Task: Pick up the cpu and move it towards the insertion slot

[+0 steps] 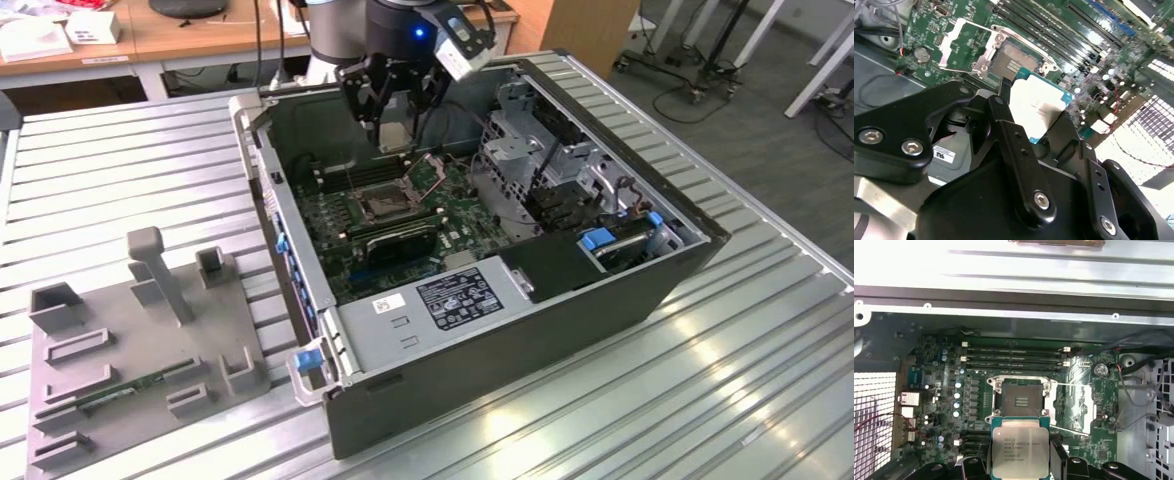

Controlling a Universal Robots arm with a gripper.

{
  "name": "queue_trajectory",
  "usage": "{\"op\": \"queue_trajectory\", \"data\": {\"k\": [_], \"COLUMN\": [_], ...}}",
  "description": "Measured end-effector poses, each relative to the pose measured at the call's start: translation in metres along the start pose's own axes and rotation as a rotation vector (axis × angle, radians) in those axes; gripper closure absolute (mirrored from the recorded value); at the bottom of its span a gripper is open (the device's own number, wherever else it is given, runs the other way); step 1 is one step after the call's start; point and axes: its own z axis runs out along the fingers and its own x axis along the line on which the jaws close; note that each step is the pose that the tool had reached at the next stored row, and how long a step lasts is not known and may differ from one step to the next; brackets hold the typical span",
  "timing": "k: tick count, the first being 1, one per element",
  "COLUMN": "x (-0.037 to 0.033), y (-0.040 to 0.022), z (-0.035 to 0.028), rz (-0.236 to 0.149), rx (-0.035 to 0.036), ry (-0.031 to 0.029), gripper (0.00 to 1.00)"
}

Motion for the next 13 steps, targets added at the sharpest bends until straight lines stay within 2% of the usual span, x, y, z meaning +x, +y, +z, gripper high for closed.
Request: {"op": "queue_trajectory", "data": {"k": [8, 13], "x": [-0.0017, -0.0018], "y": [0.0041, 0.0069], "z": [0.0022, 0.0025], "rz": [0.027, 0.030], "rx": [-0.0001, -0.0007], "ry": [-0.0013, -0.0015], "gripper": [0.45, 0.45]}}
